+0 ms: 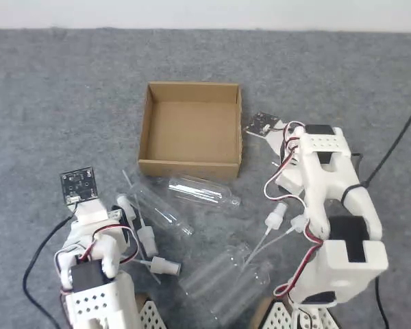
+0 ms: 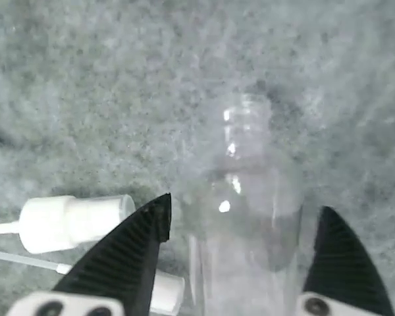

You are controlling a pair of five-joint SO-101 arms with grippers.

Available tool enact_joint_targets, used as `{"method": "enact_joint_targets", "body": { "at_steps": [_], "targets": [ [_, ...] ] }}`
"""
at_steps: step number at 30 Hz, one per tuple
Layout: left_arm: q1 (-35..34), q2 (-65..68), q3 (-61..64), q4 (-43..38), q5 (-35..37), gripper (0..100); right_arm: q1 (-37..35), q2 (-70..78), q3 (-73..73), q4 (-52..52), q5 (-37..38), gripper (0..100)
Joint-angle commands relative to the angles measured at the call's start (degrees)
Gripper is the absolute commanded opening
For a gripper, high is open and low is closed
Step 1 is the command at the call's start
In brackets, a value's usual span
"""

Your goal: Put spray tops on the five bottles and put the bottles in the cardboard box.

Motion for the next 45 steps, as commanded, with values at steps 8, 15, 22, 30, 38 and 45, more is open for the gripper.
{"method": "enact_joint_targets", "body": {
  "at_steps": [8, 15, 22, 30, 38, 45],
  "targets": [
    [0.0, -1.2, -1.5, 0.3, 0.0, 9, -1.5, -0.2, -6.4, -0.3, 1.1, 27.4],
    [0.0, -1.2, -1.5, 0.3, 0.0, 9, -1.3, -0.1, -6.2, -0.3, 5.0, 24.2],
    [0.0, -1.2, -1.5, 0.3, 0.0, 9, -1.3, -0.1, -6.1, 1.5, 5.1, 24.5],
    [0.0, -1.2, -1.5, 0.3, 0.0, 9, -1.2, 0.0, -6.0, 1.8, 5.1, 24.6],
    [0.0, -1.2, -1.5, 0.3, 0.0, 9, -1.1, 0.0, -6.0, 1.8, 5.1, 22.5],
    [0.0, -1.2, -1.5, 0.3, 0.0, 9, -1.2, -0.7, -6.2, 2.2, 5.1, 11.3]
  ]
}}
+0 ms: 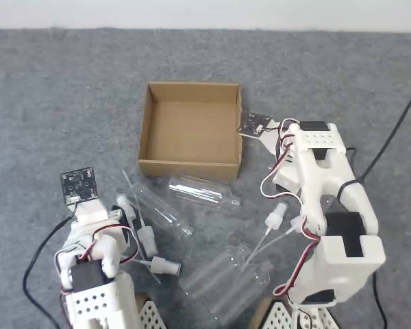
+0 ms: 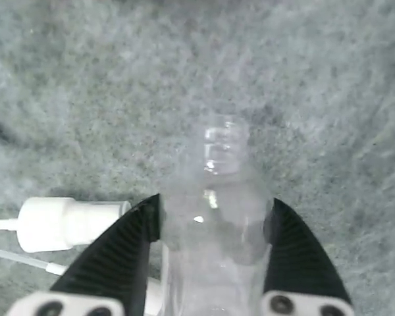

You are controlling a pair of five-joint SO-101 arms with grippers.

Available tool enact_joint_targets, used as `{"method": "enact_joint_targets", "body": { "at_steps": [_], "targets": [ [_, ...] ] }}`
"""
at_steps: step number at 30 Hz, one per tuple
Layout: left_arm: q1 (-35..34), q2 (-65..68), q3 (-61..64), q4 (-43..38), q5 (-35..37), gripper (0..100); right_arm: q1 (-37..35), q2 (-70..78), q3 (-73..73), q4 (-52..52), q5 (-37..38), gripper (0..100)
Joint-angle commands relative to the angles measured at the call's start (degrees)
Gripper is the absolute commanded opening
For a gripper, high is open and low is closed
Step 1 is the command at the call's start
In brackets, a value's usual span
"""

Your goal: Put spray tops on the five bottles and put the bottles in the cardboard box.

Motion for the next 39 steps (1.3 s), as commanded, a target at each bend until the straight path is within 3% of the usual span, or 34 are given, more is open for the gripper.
{"method": "enact_joint_targets", "body": {
  "at_steps": [1, 16, 24, 39],
  "targets": [
    [0.0, -1.2, -1.5, 0.3, 0.0, 9, 0.0, -2.1, -3.7, 2.0, 0.9, 11.1],
    [0.0, -1.2, -1.5, 0.3, 0.0, 9, -0.1, -2.2, -23.9, 24.3, 0.4, 11.1],
    [0.0, -1.2, -1.5, 0.3, 0.0, 9, -0.7, -2.2, -31.2, 33.1, -4.0, 11.1],
    [0.0, -1.2, -1.5, 0.3, 0.0, 9, -0.7, -13.1, -29.4, 36.0, -7.2, 11.1]
  ]
}}
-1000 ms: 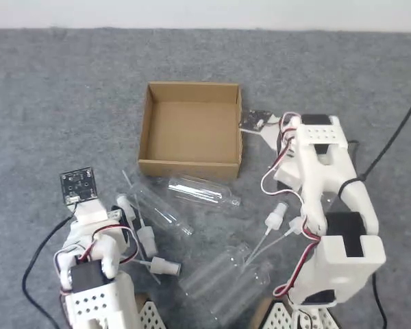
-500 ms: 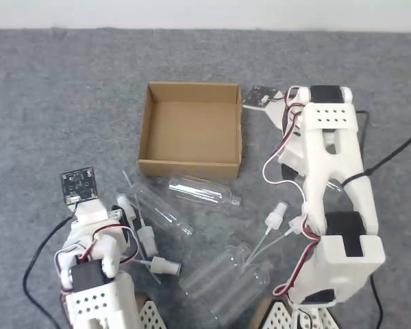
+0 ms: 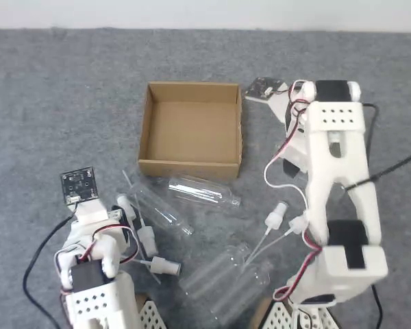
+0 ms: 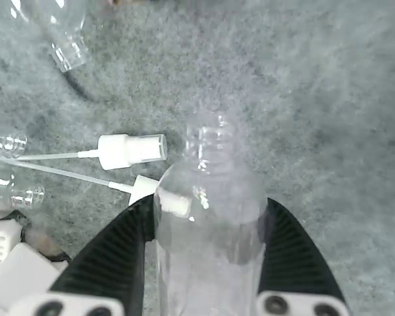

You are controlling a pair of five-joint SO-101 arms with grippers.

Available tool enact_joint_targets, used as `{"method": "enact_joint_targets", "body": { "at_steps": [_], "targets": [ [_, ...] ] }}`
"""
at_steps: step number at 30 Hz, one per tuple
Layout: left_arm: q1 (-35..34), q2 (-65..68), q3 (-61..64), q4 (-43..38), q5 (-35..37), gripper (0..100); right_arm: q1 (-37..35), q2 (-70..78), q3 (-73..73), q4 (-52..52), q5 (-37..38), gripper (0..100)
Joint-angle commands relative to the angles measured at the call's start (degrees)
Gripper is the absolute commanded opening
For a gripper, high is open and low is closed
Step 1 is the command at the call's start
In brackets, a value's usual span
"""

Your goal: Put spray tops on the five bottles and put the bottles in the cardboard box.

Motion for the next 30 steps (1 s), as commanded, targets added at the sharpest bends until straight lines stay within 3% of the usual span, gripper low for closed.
{"method": "enact_joint_targets", "body": {
  "at_steps": [1, 15, 30],
  "targets": [
    [0.0, -1.2, -1.5, 0.3, 0.0, 9, -0.7, -9.1, 0.8, 2.2, -1.6, 11.1],
    [0.0, -1.2, -1.5, 0.3, 0.0, 9, -0.7, -27.8, 14.1, 1.7, -2.0, 11.1],
    [0.0, -1.2, -1.5, 0.3, 0.0, 9, -0.7, -42.9, 15.7, 1.8, -16.8, 11.0]
  ]
}}
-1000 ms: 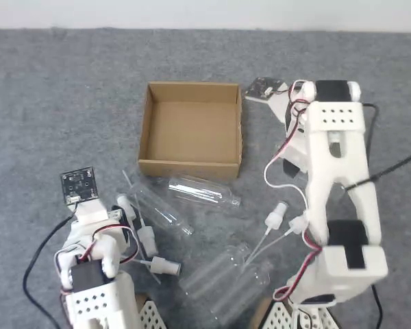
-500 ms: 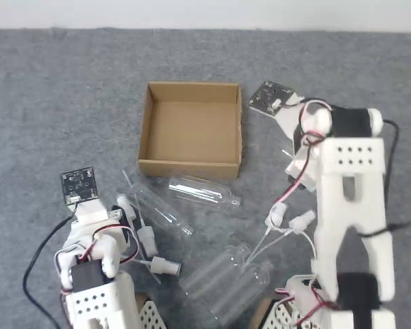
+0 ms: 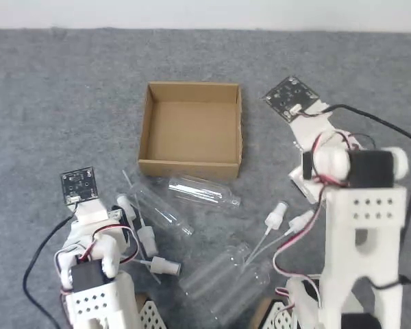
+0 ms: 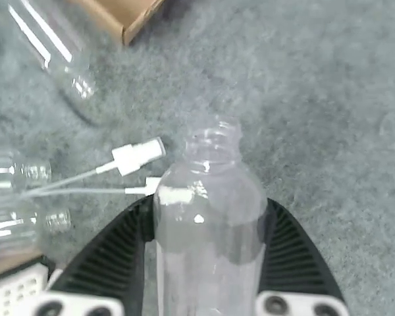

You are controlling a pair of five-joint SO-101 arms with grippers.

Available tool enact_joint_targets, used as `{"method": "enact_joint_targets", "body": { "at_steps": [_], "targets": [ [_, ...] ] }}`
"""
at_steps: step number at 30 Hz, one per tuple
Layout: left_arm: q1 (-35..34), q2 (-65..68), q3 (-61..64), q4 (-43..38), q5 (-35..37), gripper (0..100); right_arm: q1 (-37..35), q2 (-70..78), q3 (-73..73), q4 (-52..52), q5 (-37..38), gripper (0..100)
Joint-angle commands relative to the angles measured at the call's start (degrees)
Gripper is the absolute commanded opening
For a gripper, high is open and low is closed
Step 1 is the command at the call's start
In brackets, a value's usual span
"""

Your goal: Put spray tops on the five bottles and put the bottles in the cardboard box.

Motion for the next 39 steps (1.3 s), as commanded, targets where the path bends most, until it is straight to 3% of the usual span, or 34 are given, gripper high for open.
{"method": "enact_joint_targets", "body": {
  "at_steps": [1, 10, 17, 27, 39],
  "targets": [
    [0.0, -1.2, -1.5, 0.3, 0.0, 9, -0.5, -5.4, -0.7, 1.8, -3.4, 11.0],
    [0.0, -1.2, -1.5, 0.3, 0.0, 9, -0.7, -13.0, -0.7, 1.7, -9.8, 11.0],
    [0.0, -1.2, -1.5, 0.3, 0.0, 9, -8.3, -17.5, 1.9, 0.3, -16.6, 11.0],
    [0.0, -1.2, -1.5, 0.3, 0.0, 9, -10.8, -28.3, 19.3, -15.5, -24.2, 11.0],
    [0.1, -1.2, -1.5, 0.3, -0.2, 9, -10.2, -41.6, 33.7, -25.1, -24.9, 11.0]
  ]
}}
